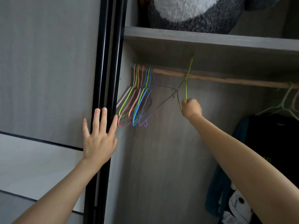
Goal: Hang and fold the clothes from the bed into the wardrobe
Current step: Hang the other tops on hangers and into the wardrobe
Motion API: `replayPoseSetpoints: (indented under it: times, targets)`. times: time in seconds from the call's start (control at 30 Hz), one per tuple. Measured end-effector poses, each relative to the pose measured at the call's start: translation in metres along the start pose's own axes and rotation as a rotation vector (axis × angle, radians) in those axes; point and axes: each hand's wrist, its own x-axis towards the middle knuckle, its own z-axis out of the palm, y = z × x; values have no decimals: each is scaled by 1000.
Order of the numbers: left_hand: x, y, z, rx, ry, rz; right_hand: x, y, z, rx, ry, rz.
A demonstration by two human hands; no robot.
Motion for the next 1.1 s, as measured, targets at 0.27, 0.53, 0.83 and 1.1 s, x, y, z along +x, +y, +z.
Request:
replayPoseSetpoints:
  times: [0.27,0.53,0.83,1.1]
  targets:
    - [-1,5,1,-53,12,-40,-7,36,-11,-78,25,156]
    - [-3,43,-5,-138,14,-53,-15,77,-25,-178,50,152]
    - [-15,147,12,-388,-169,48,-5,104,-139,-292,143,-40]
    - [-7,256,-20,-625,-396,-86,-37,107,-182,-375,-1,-176]
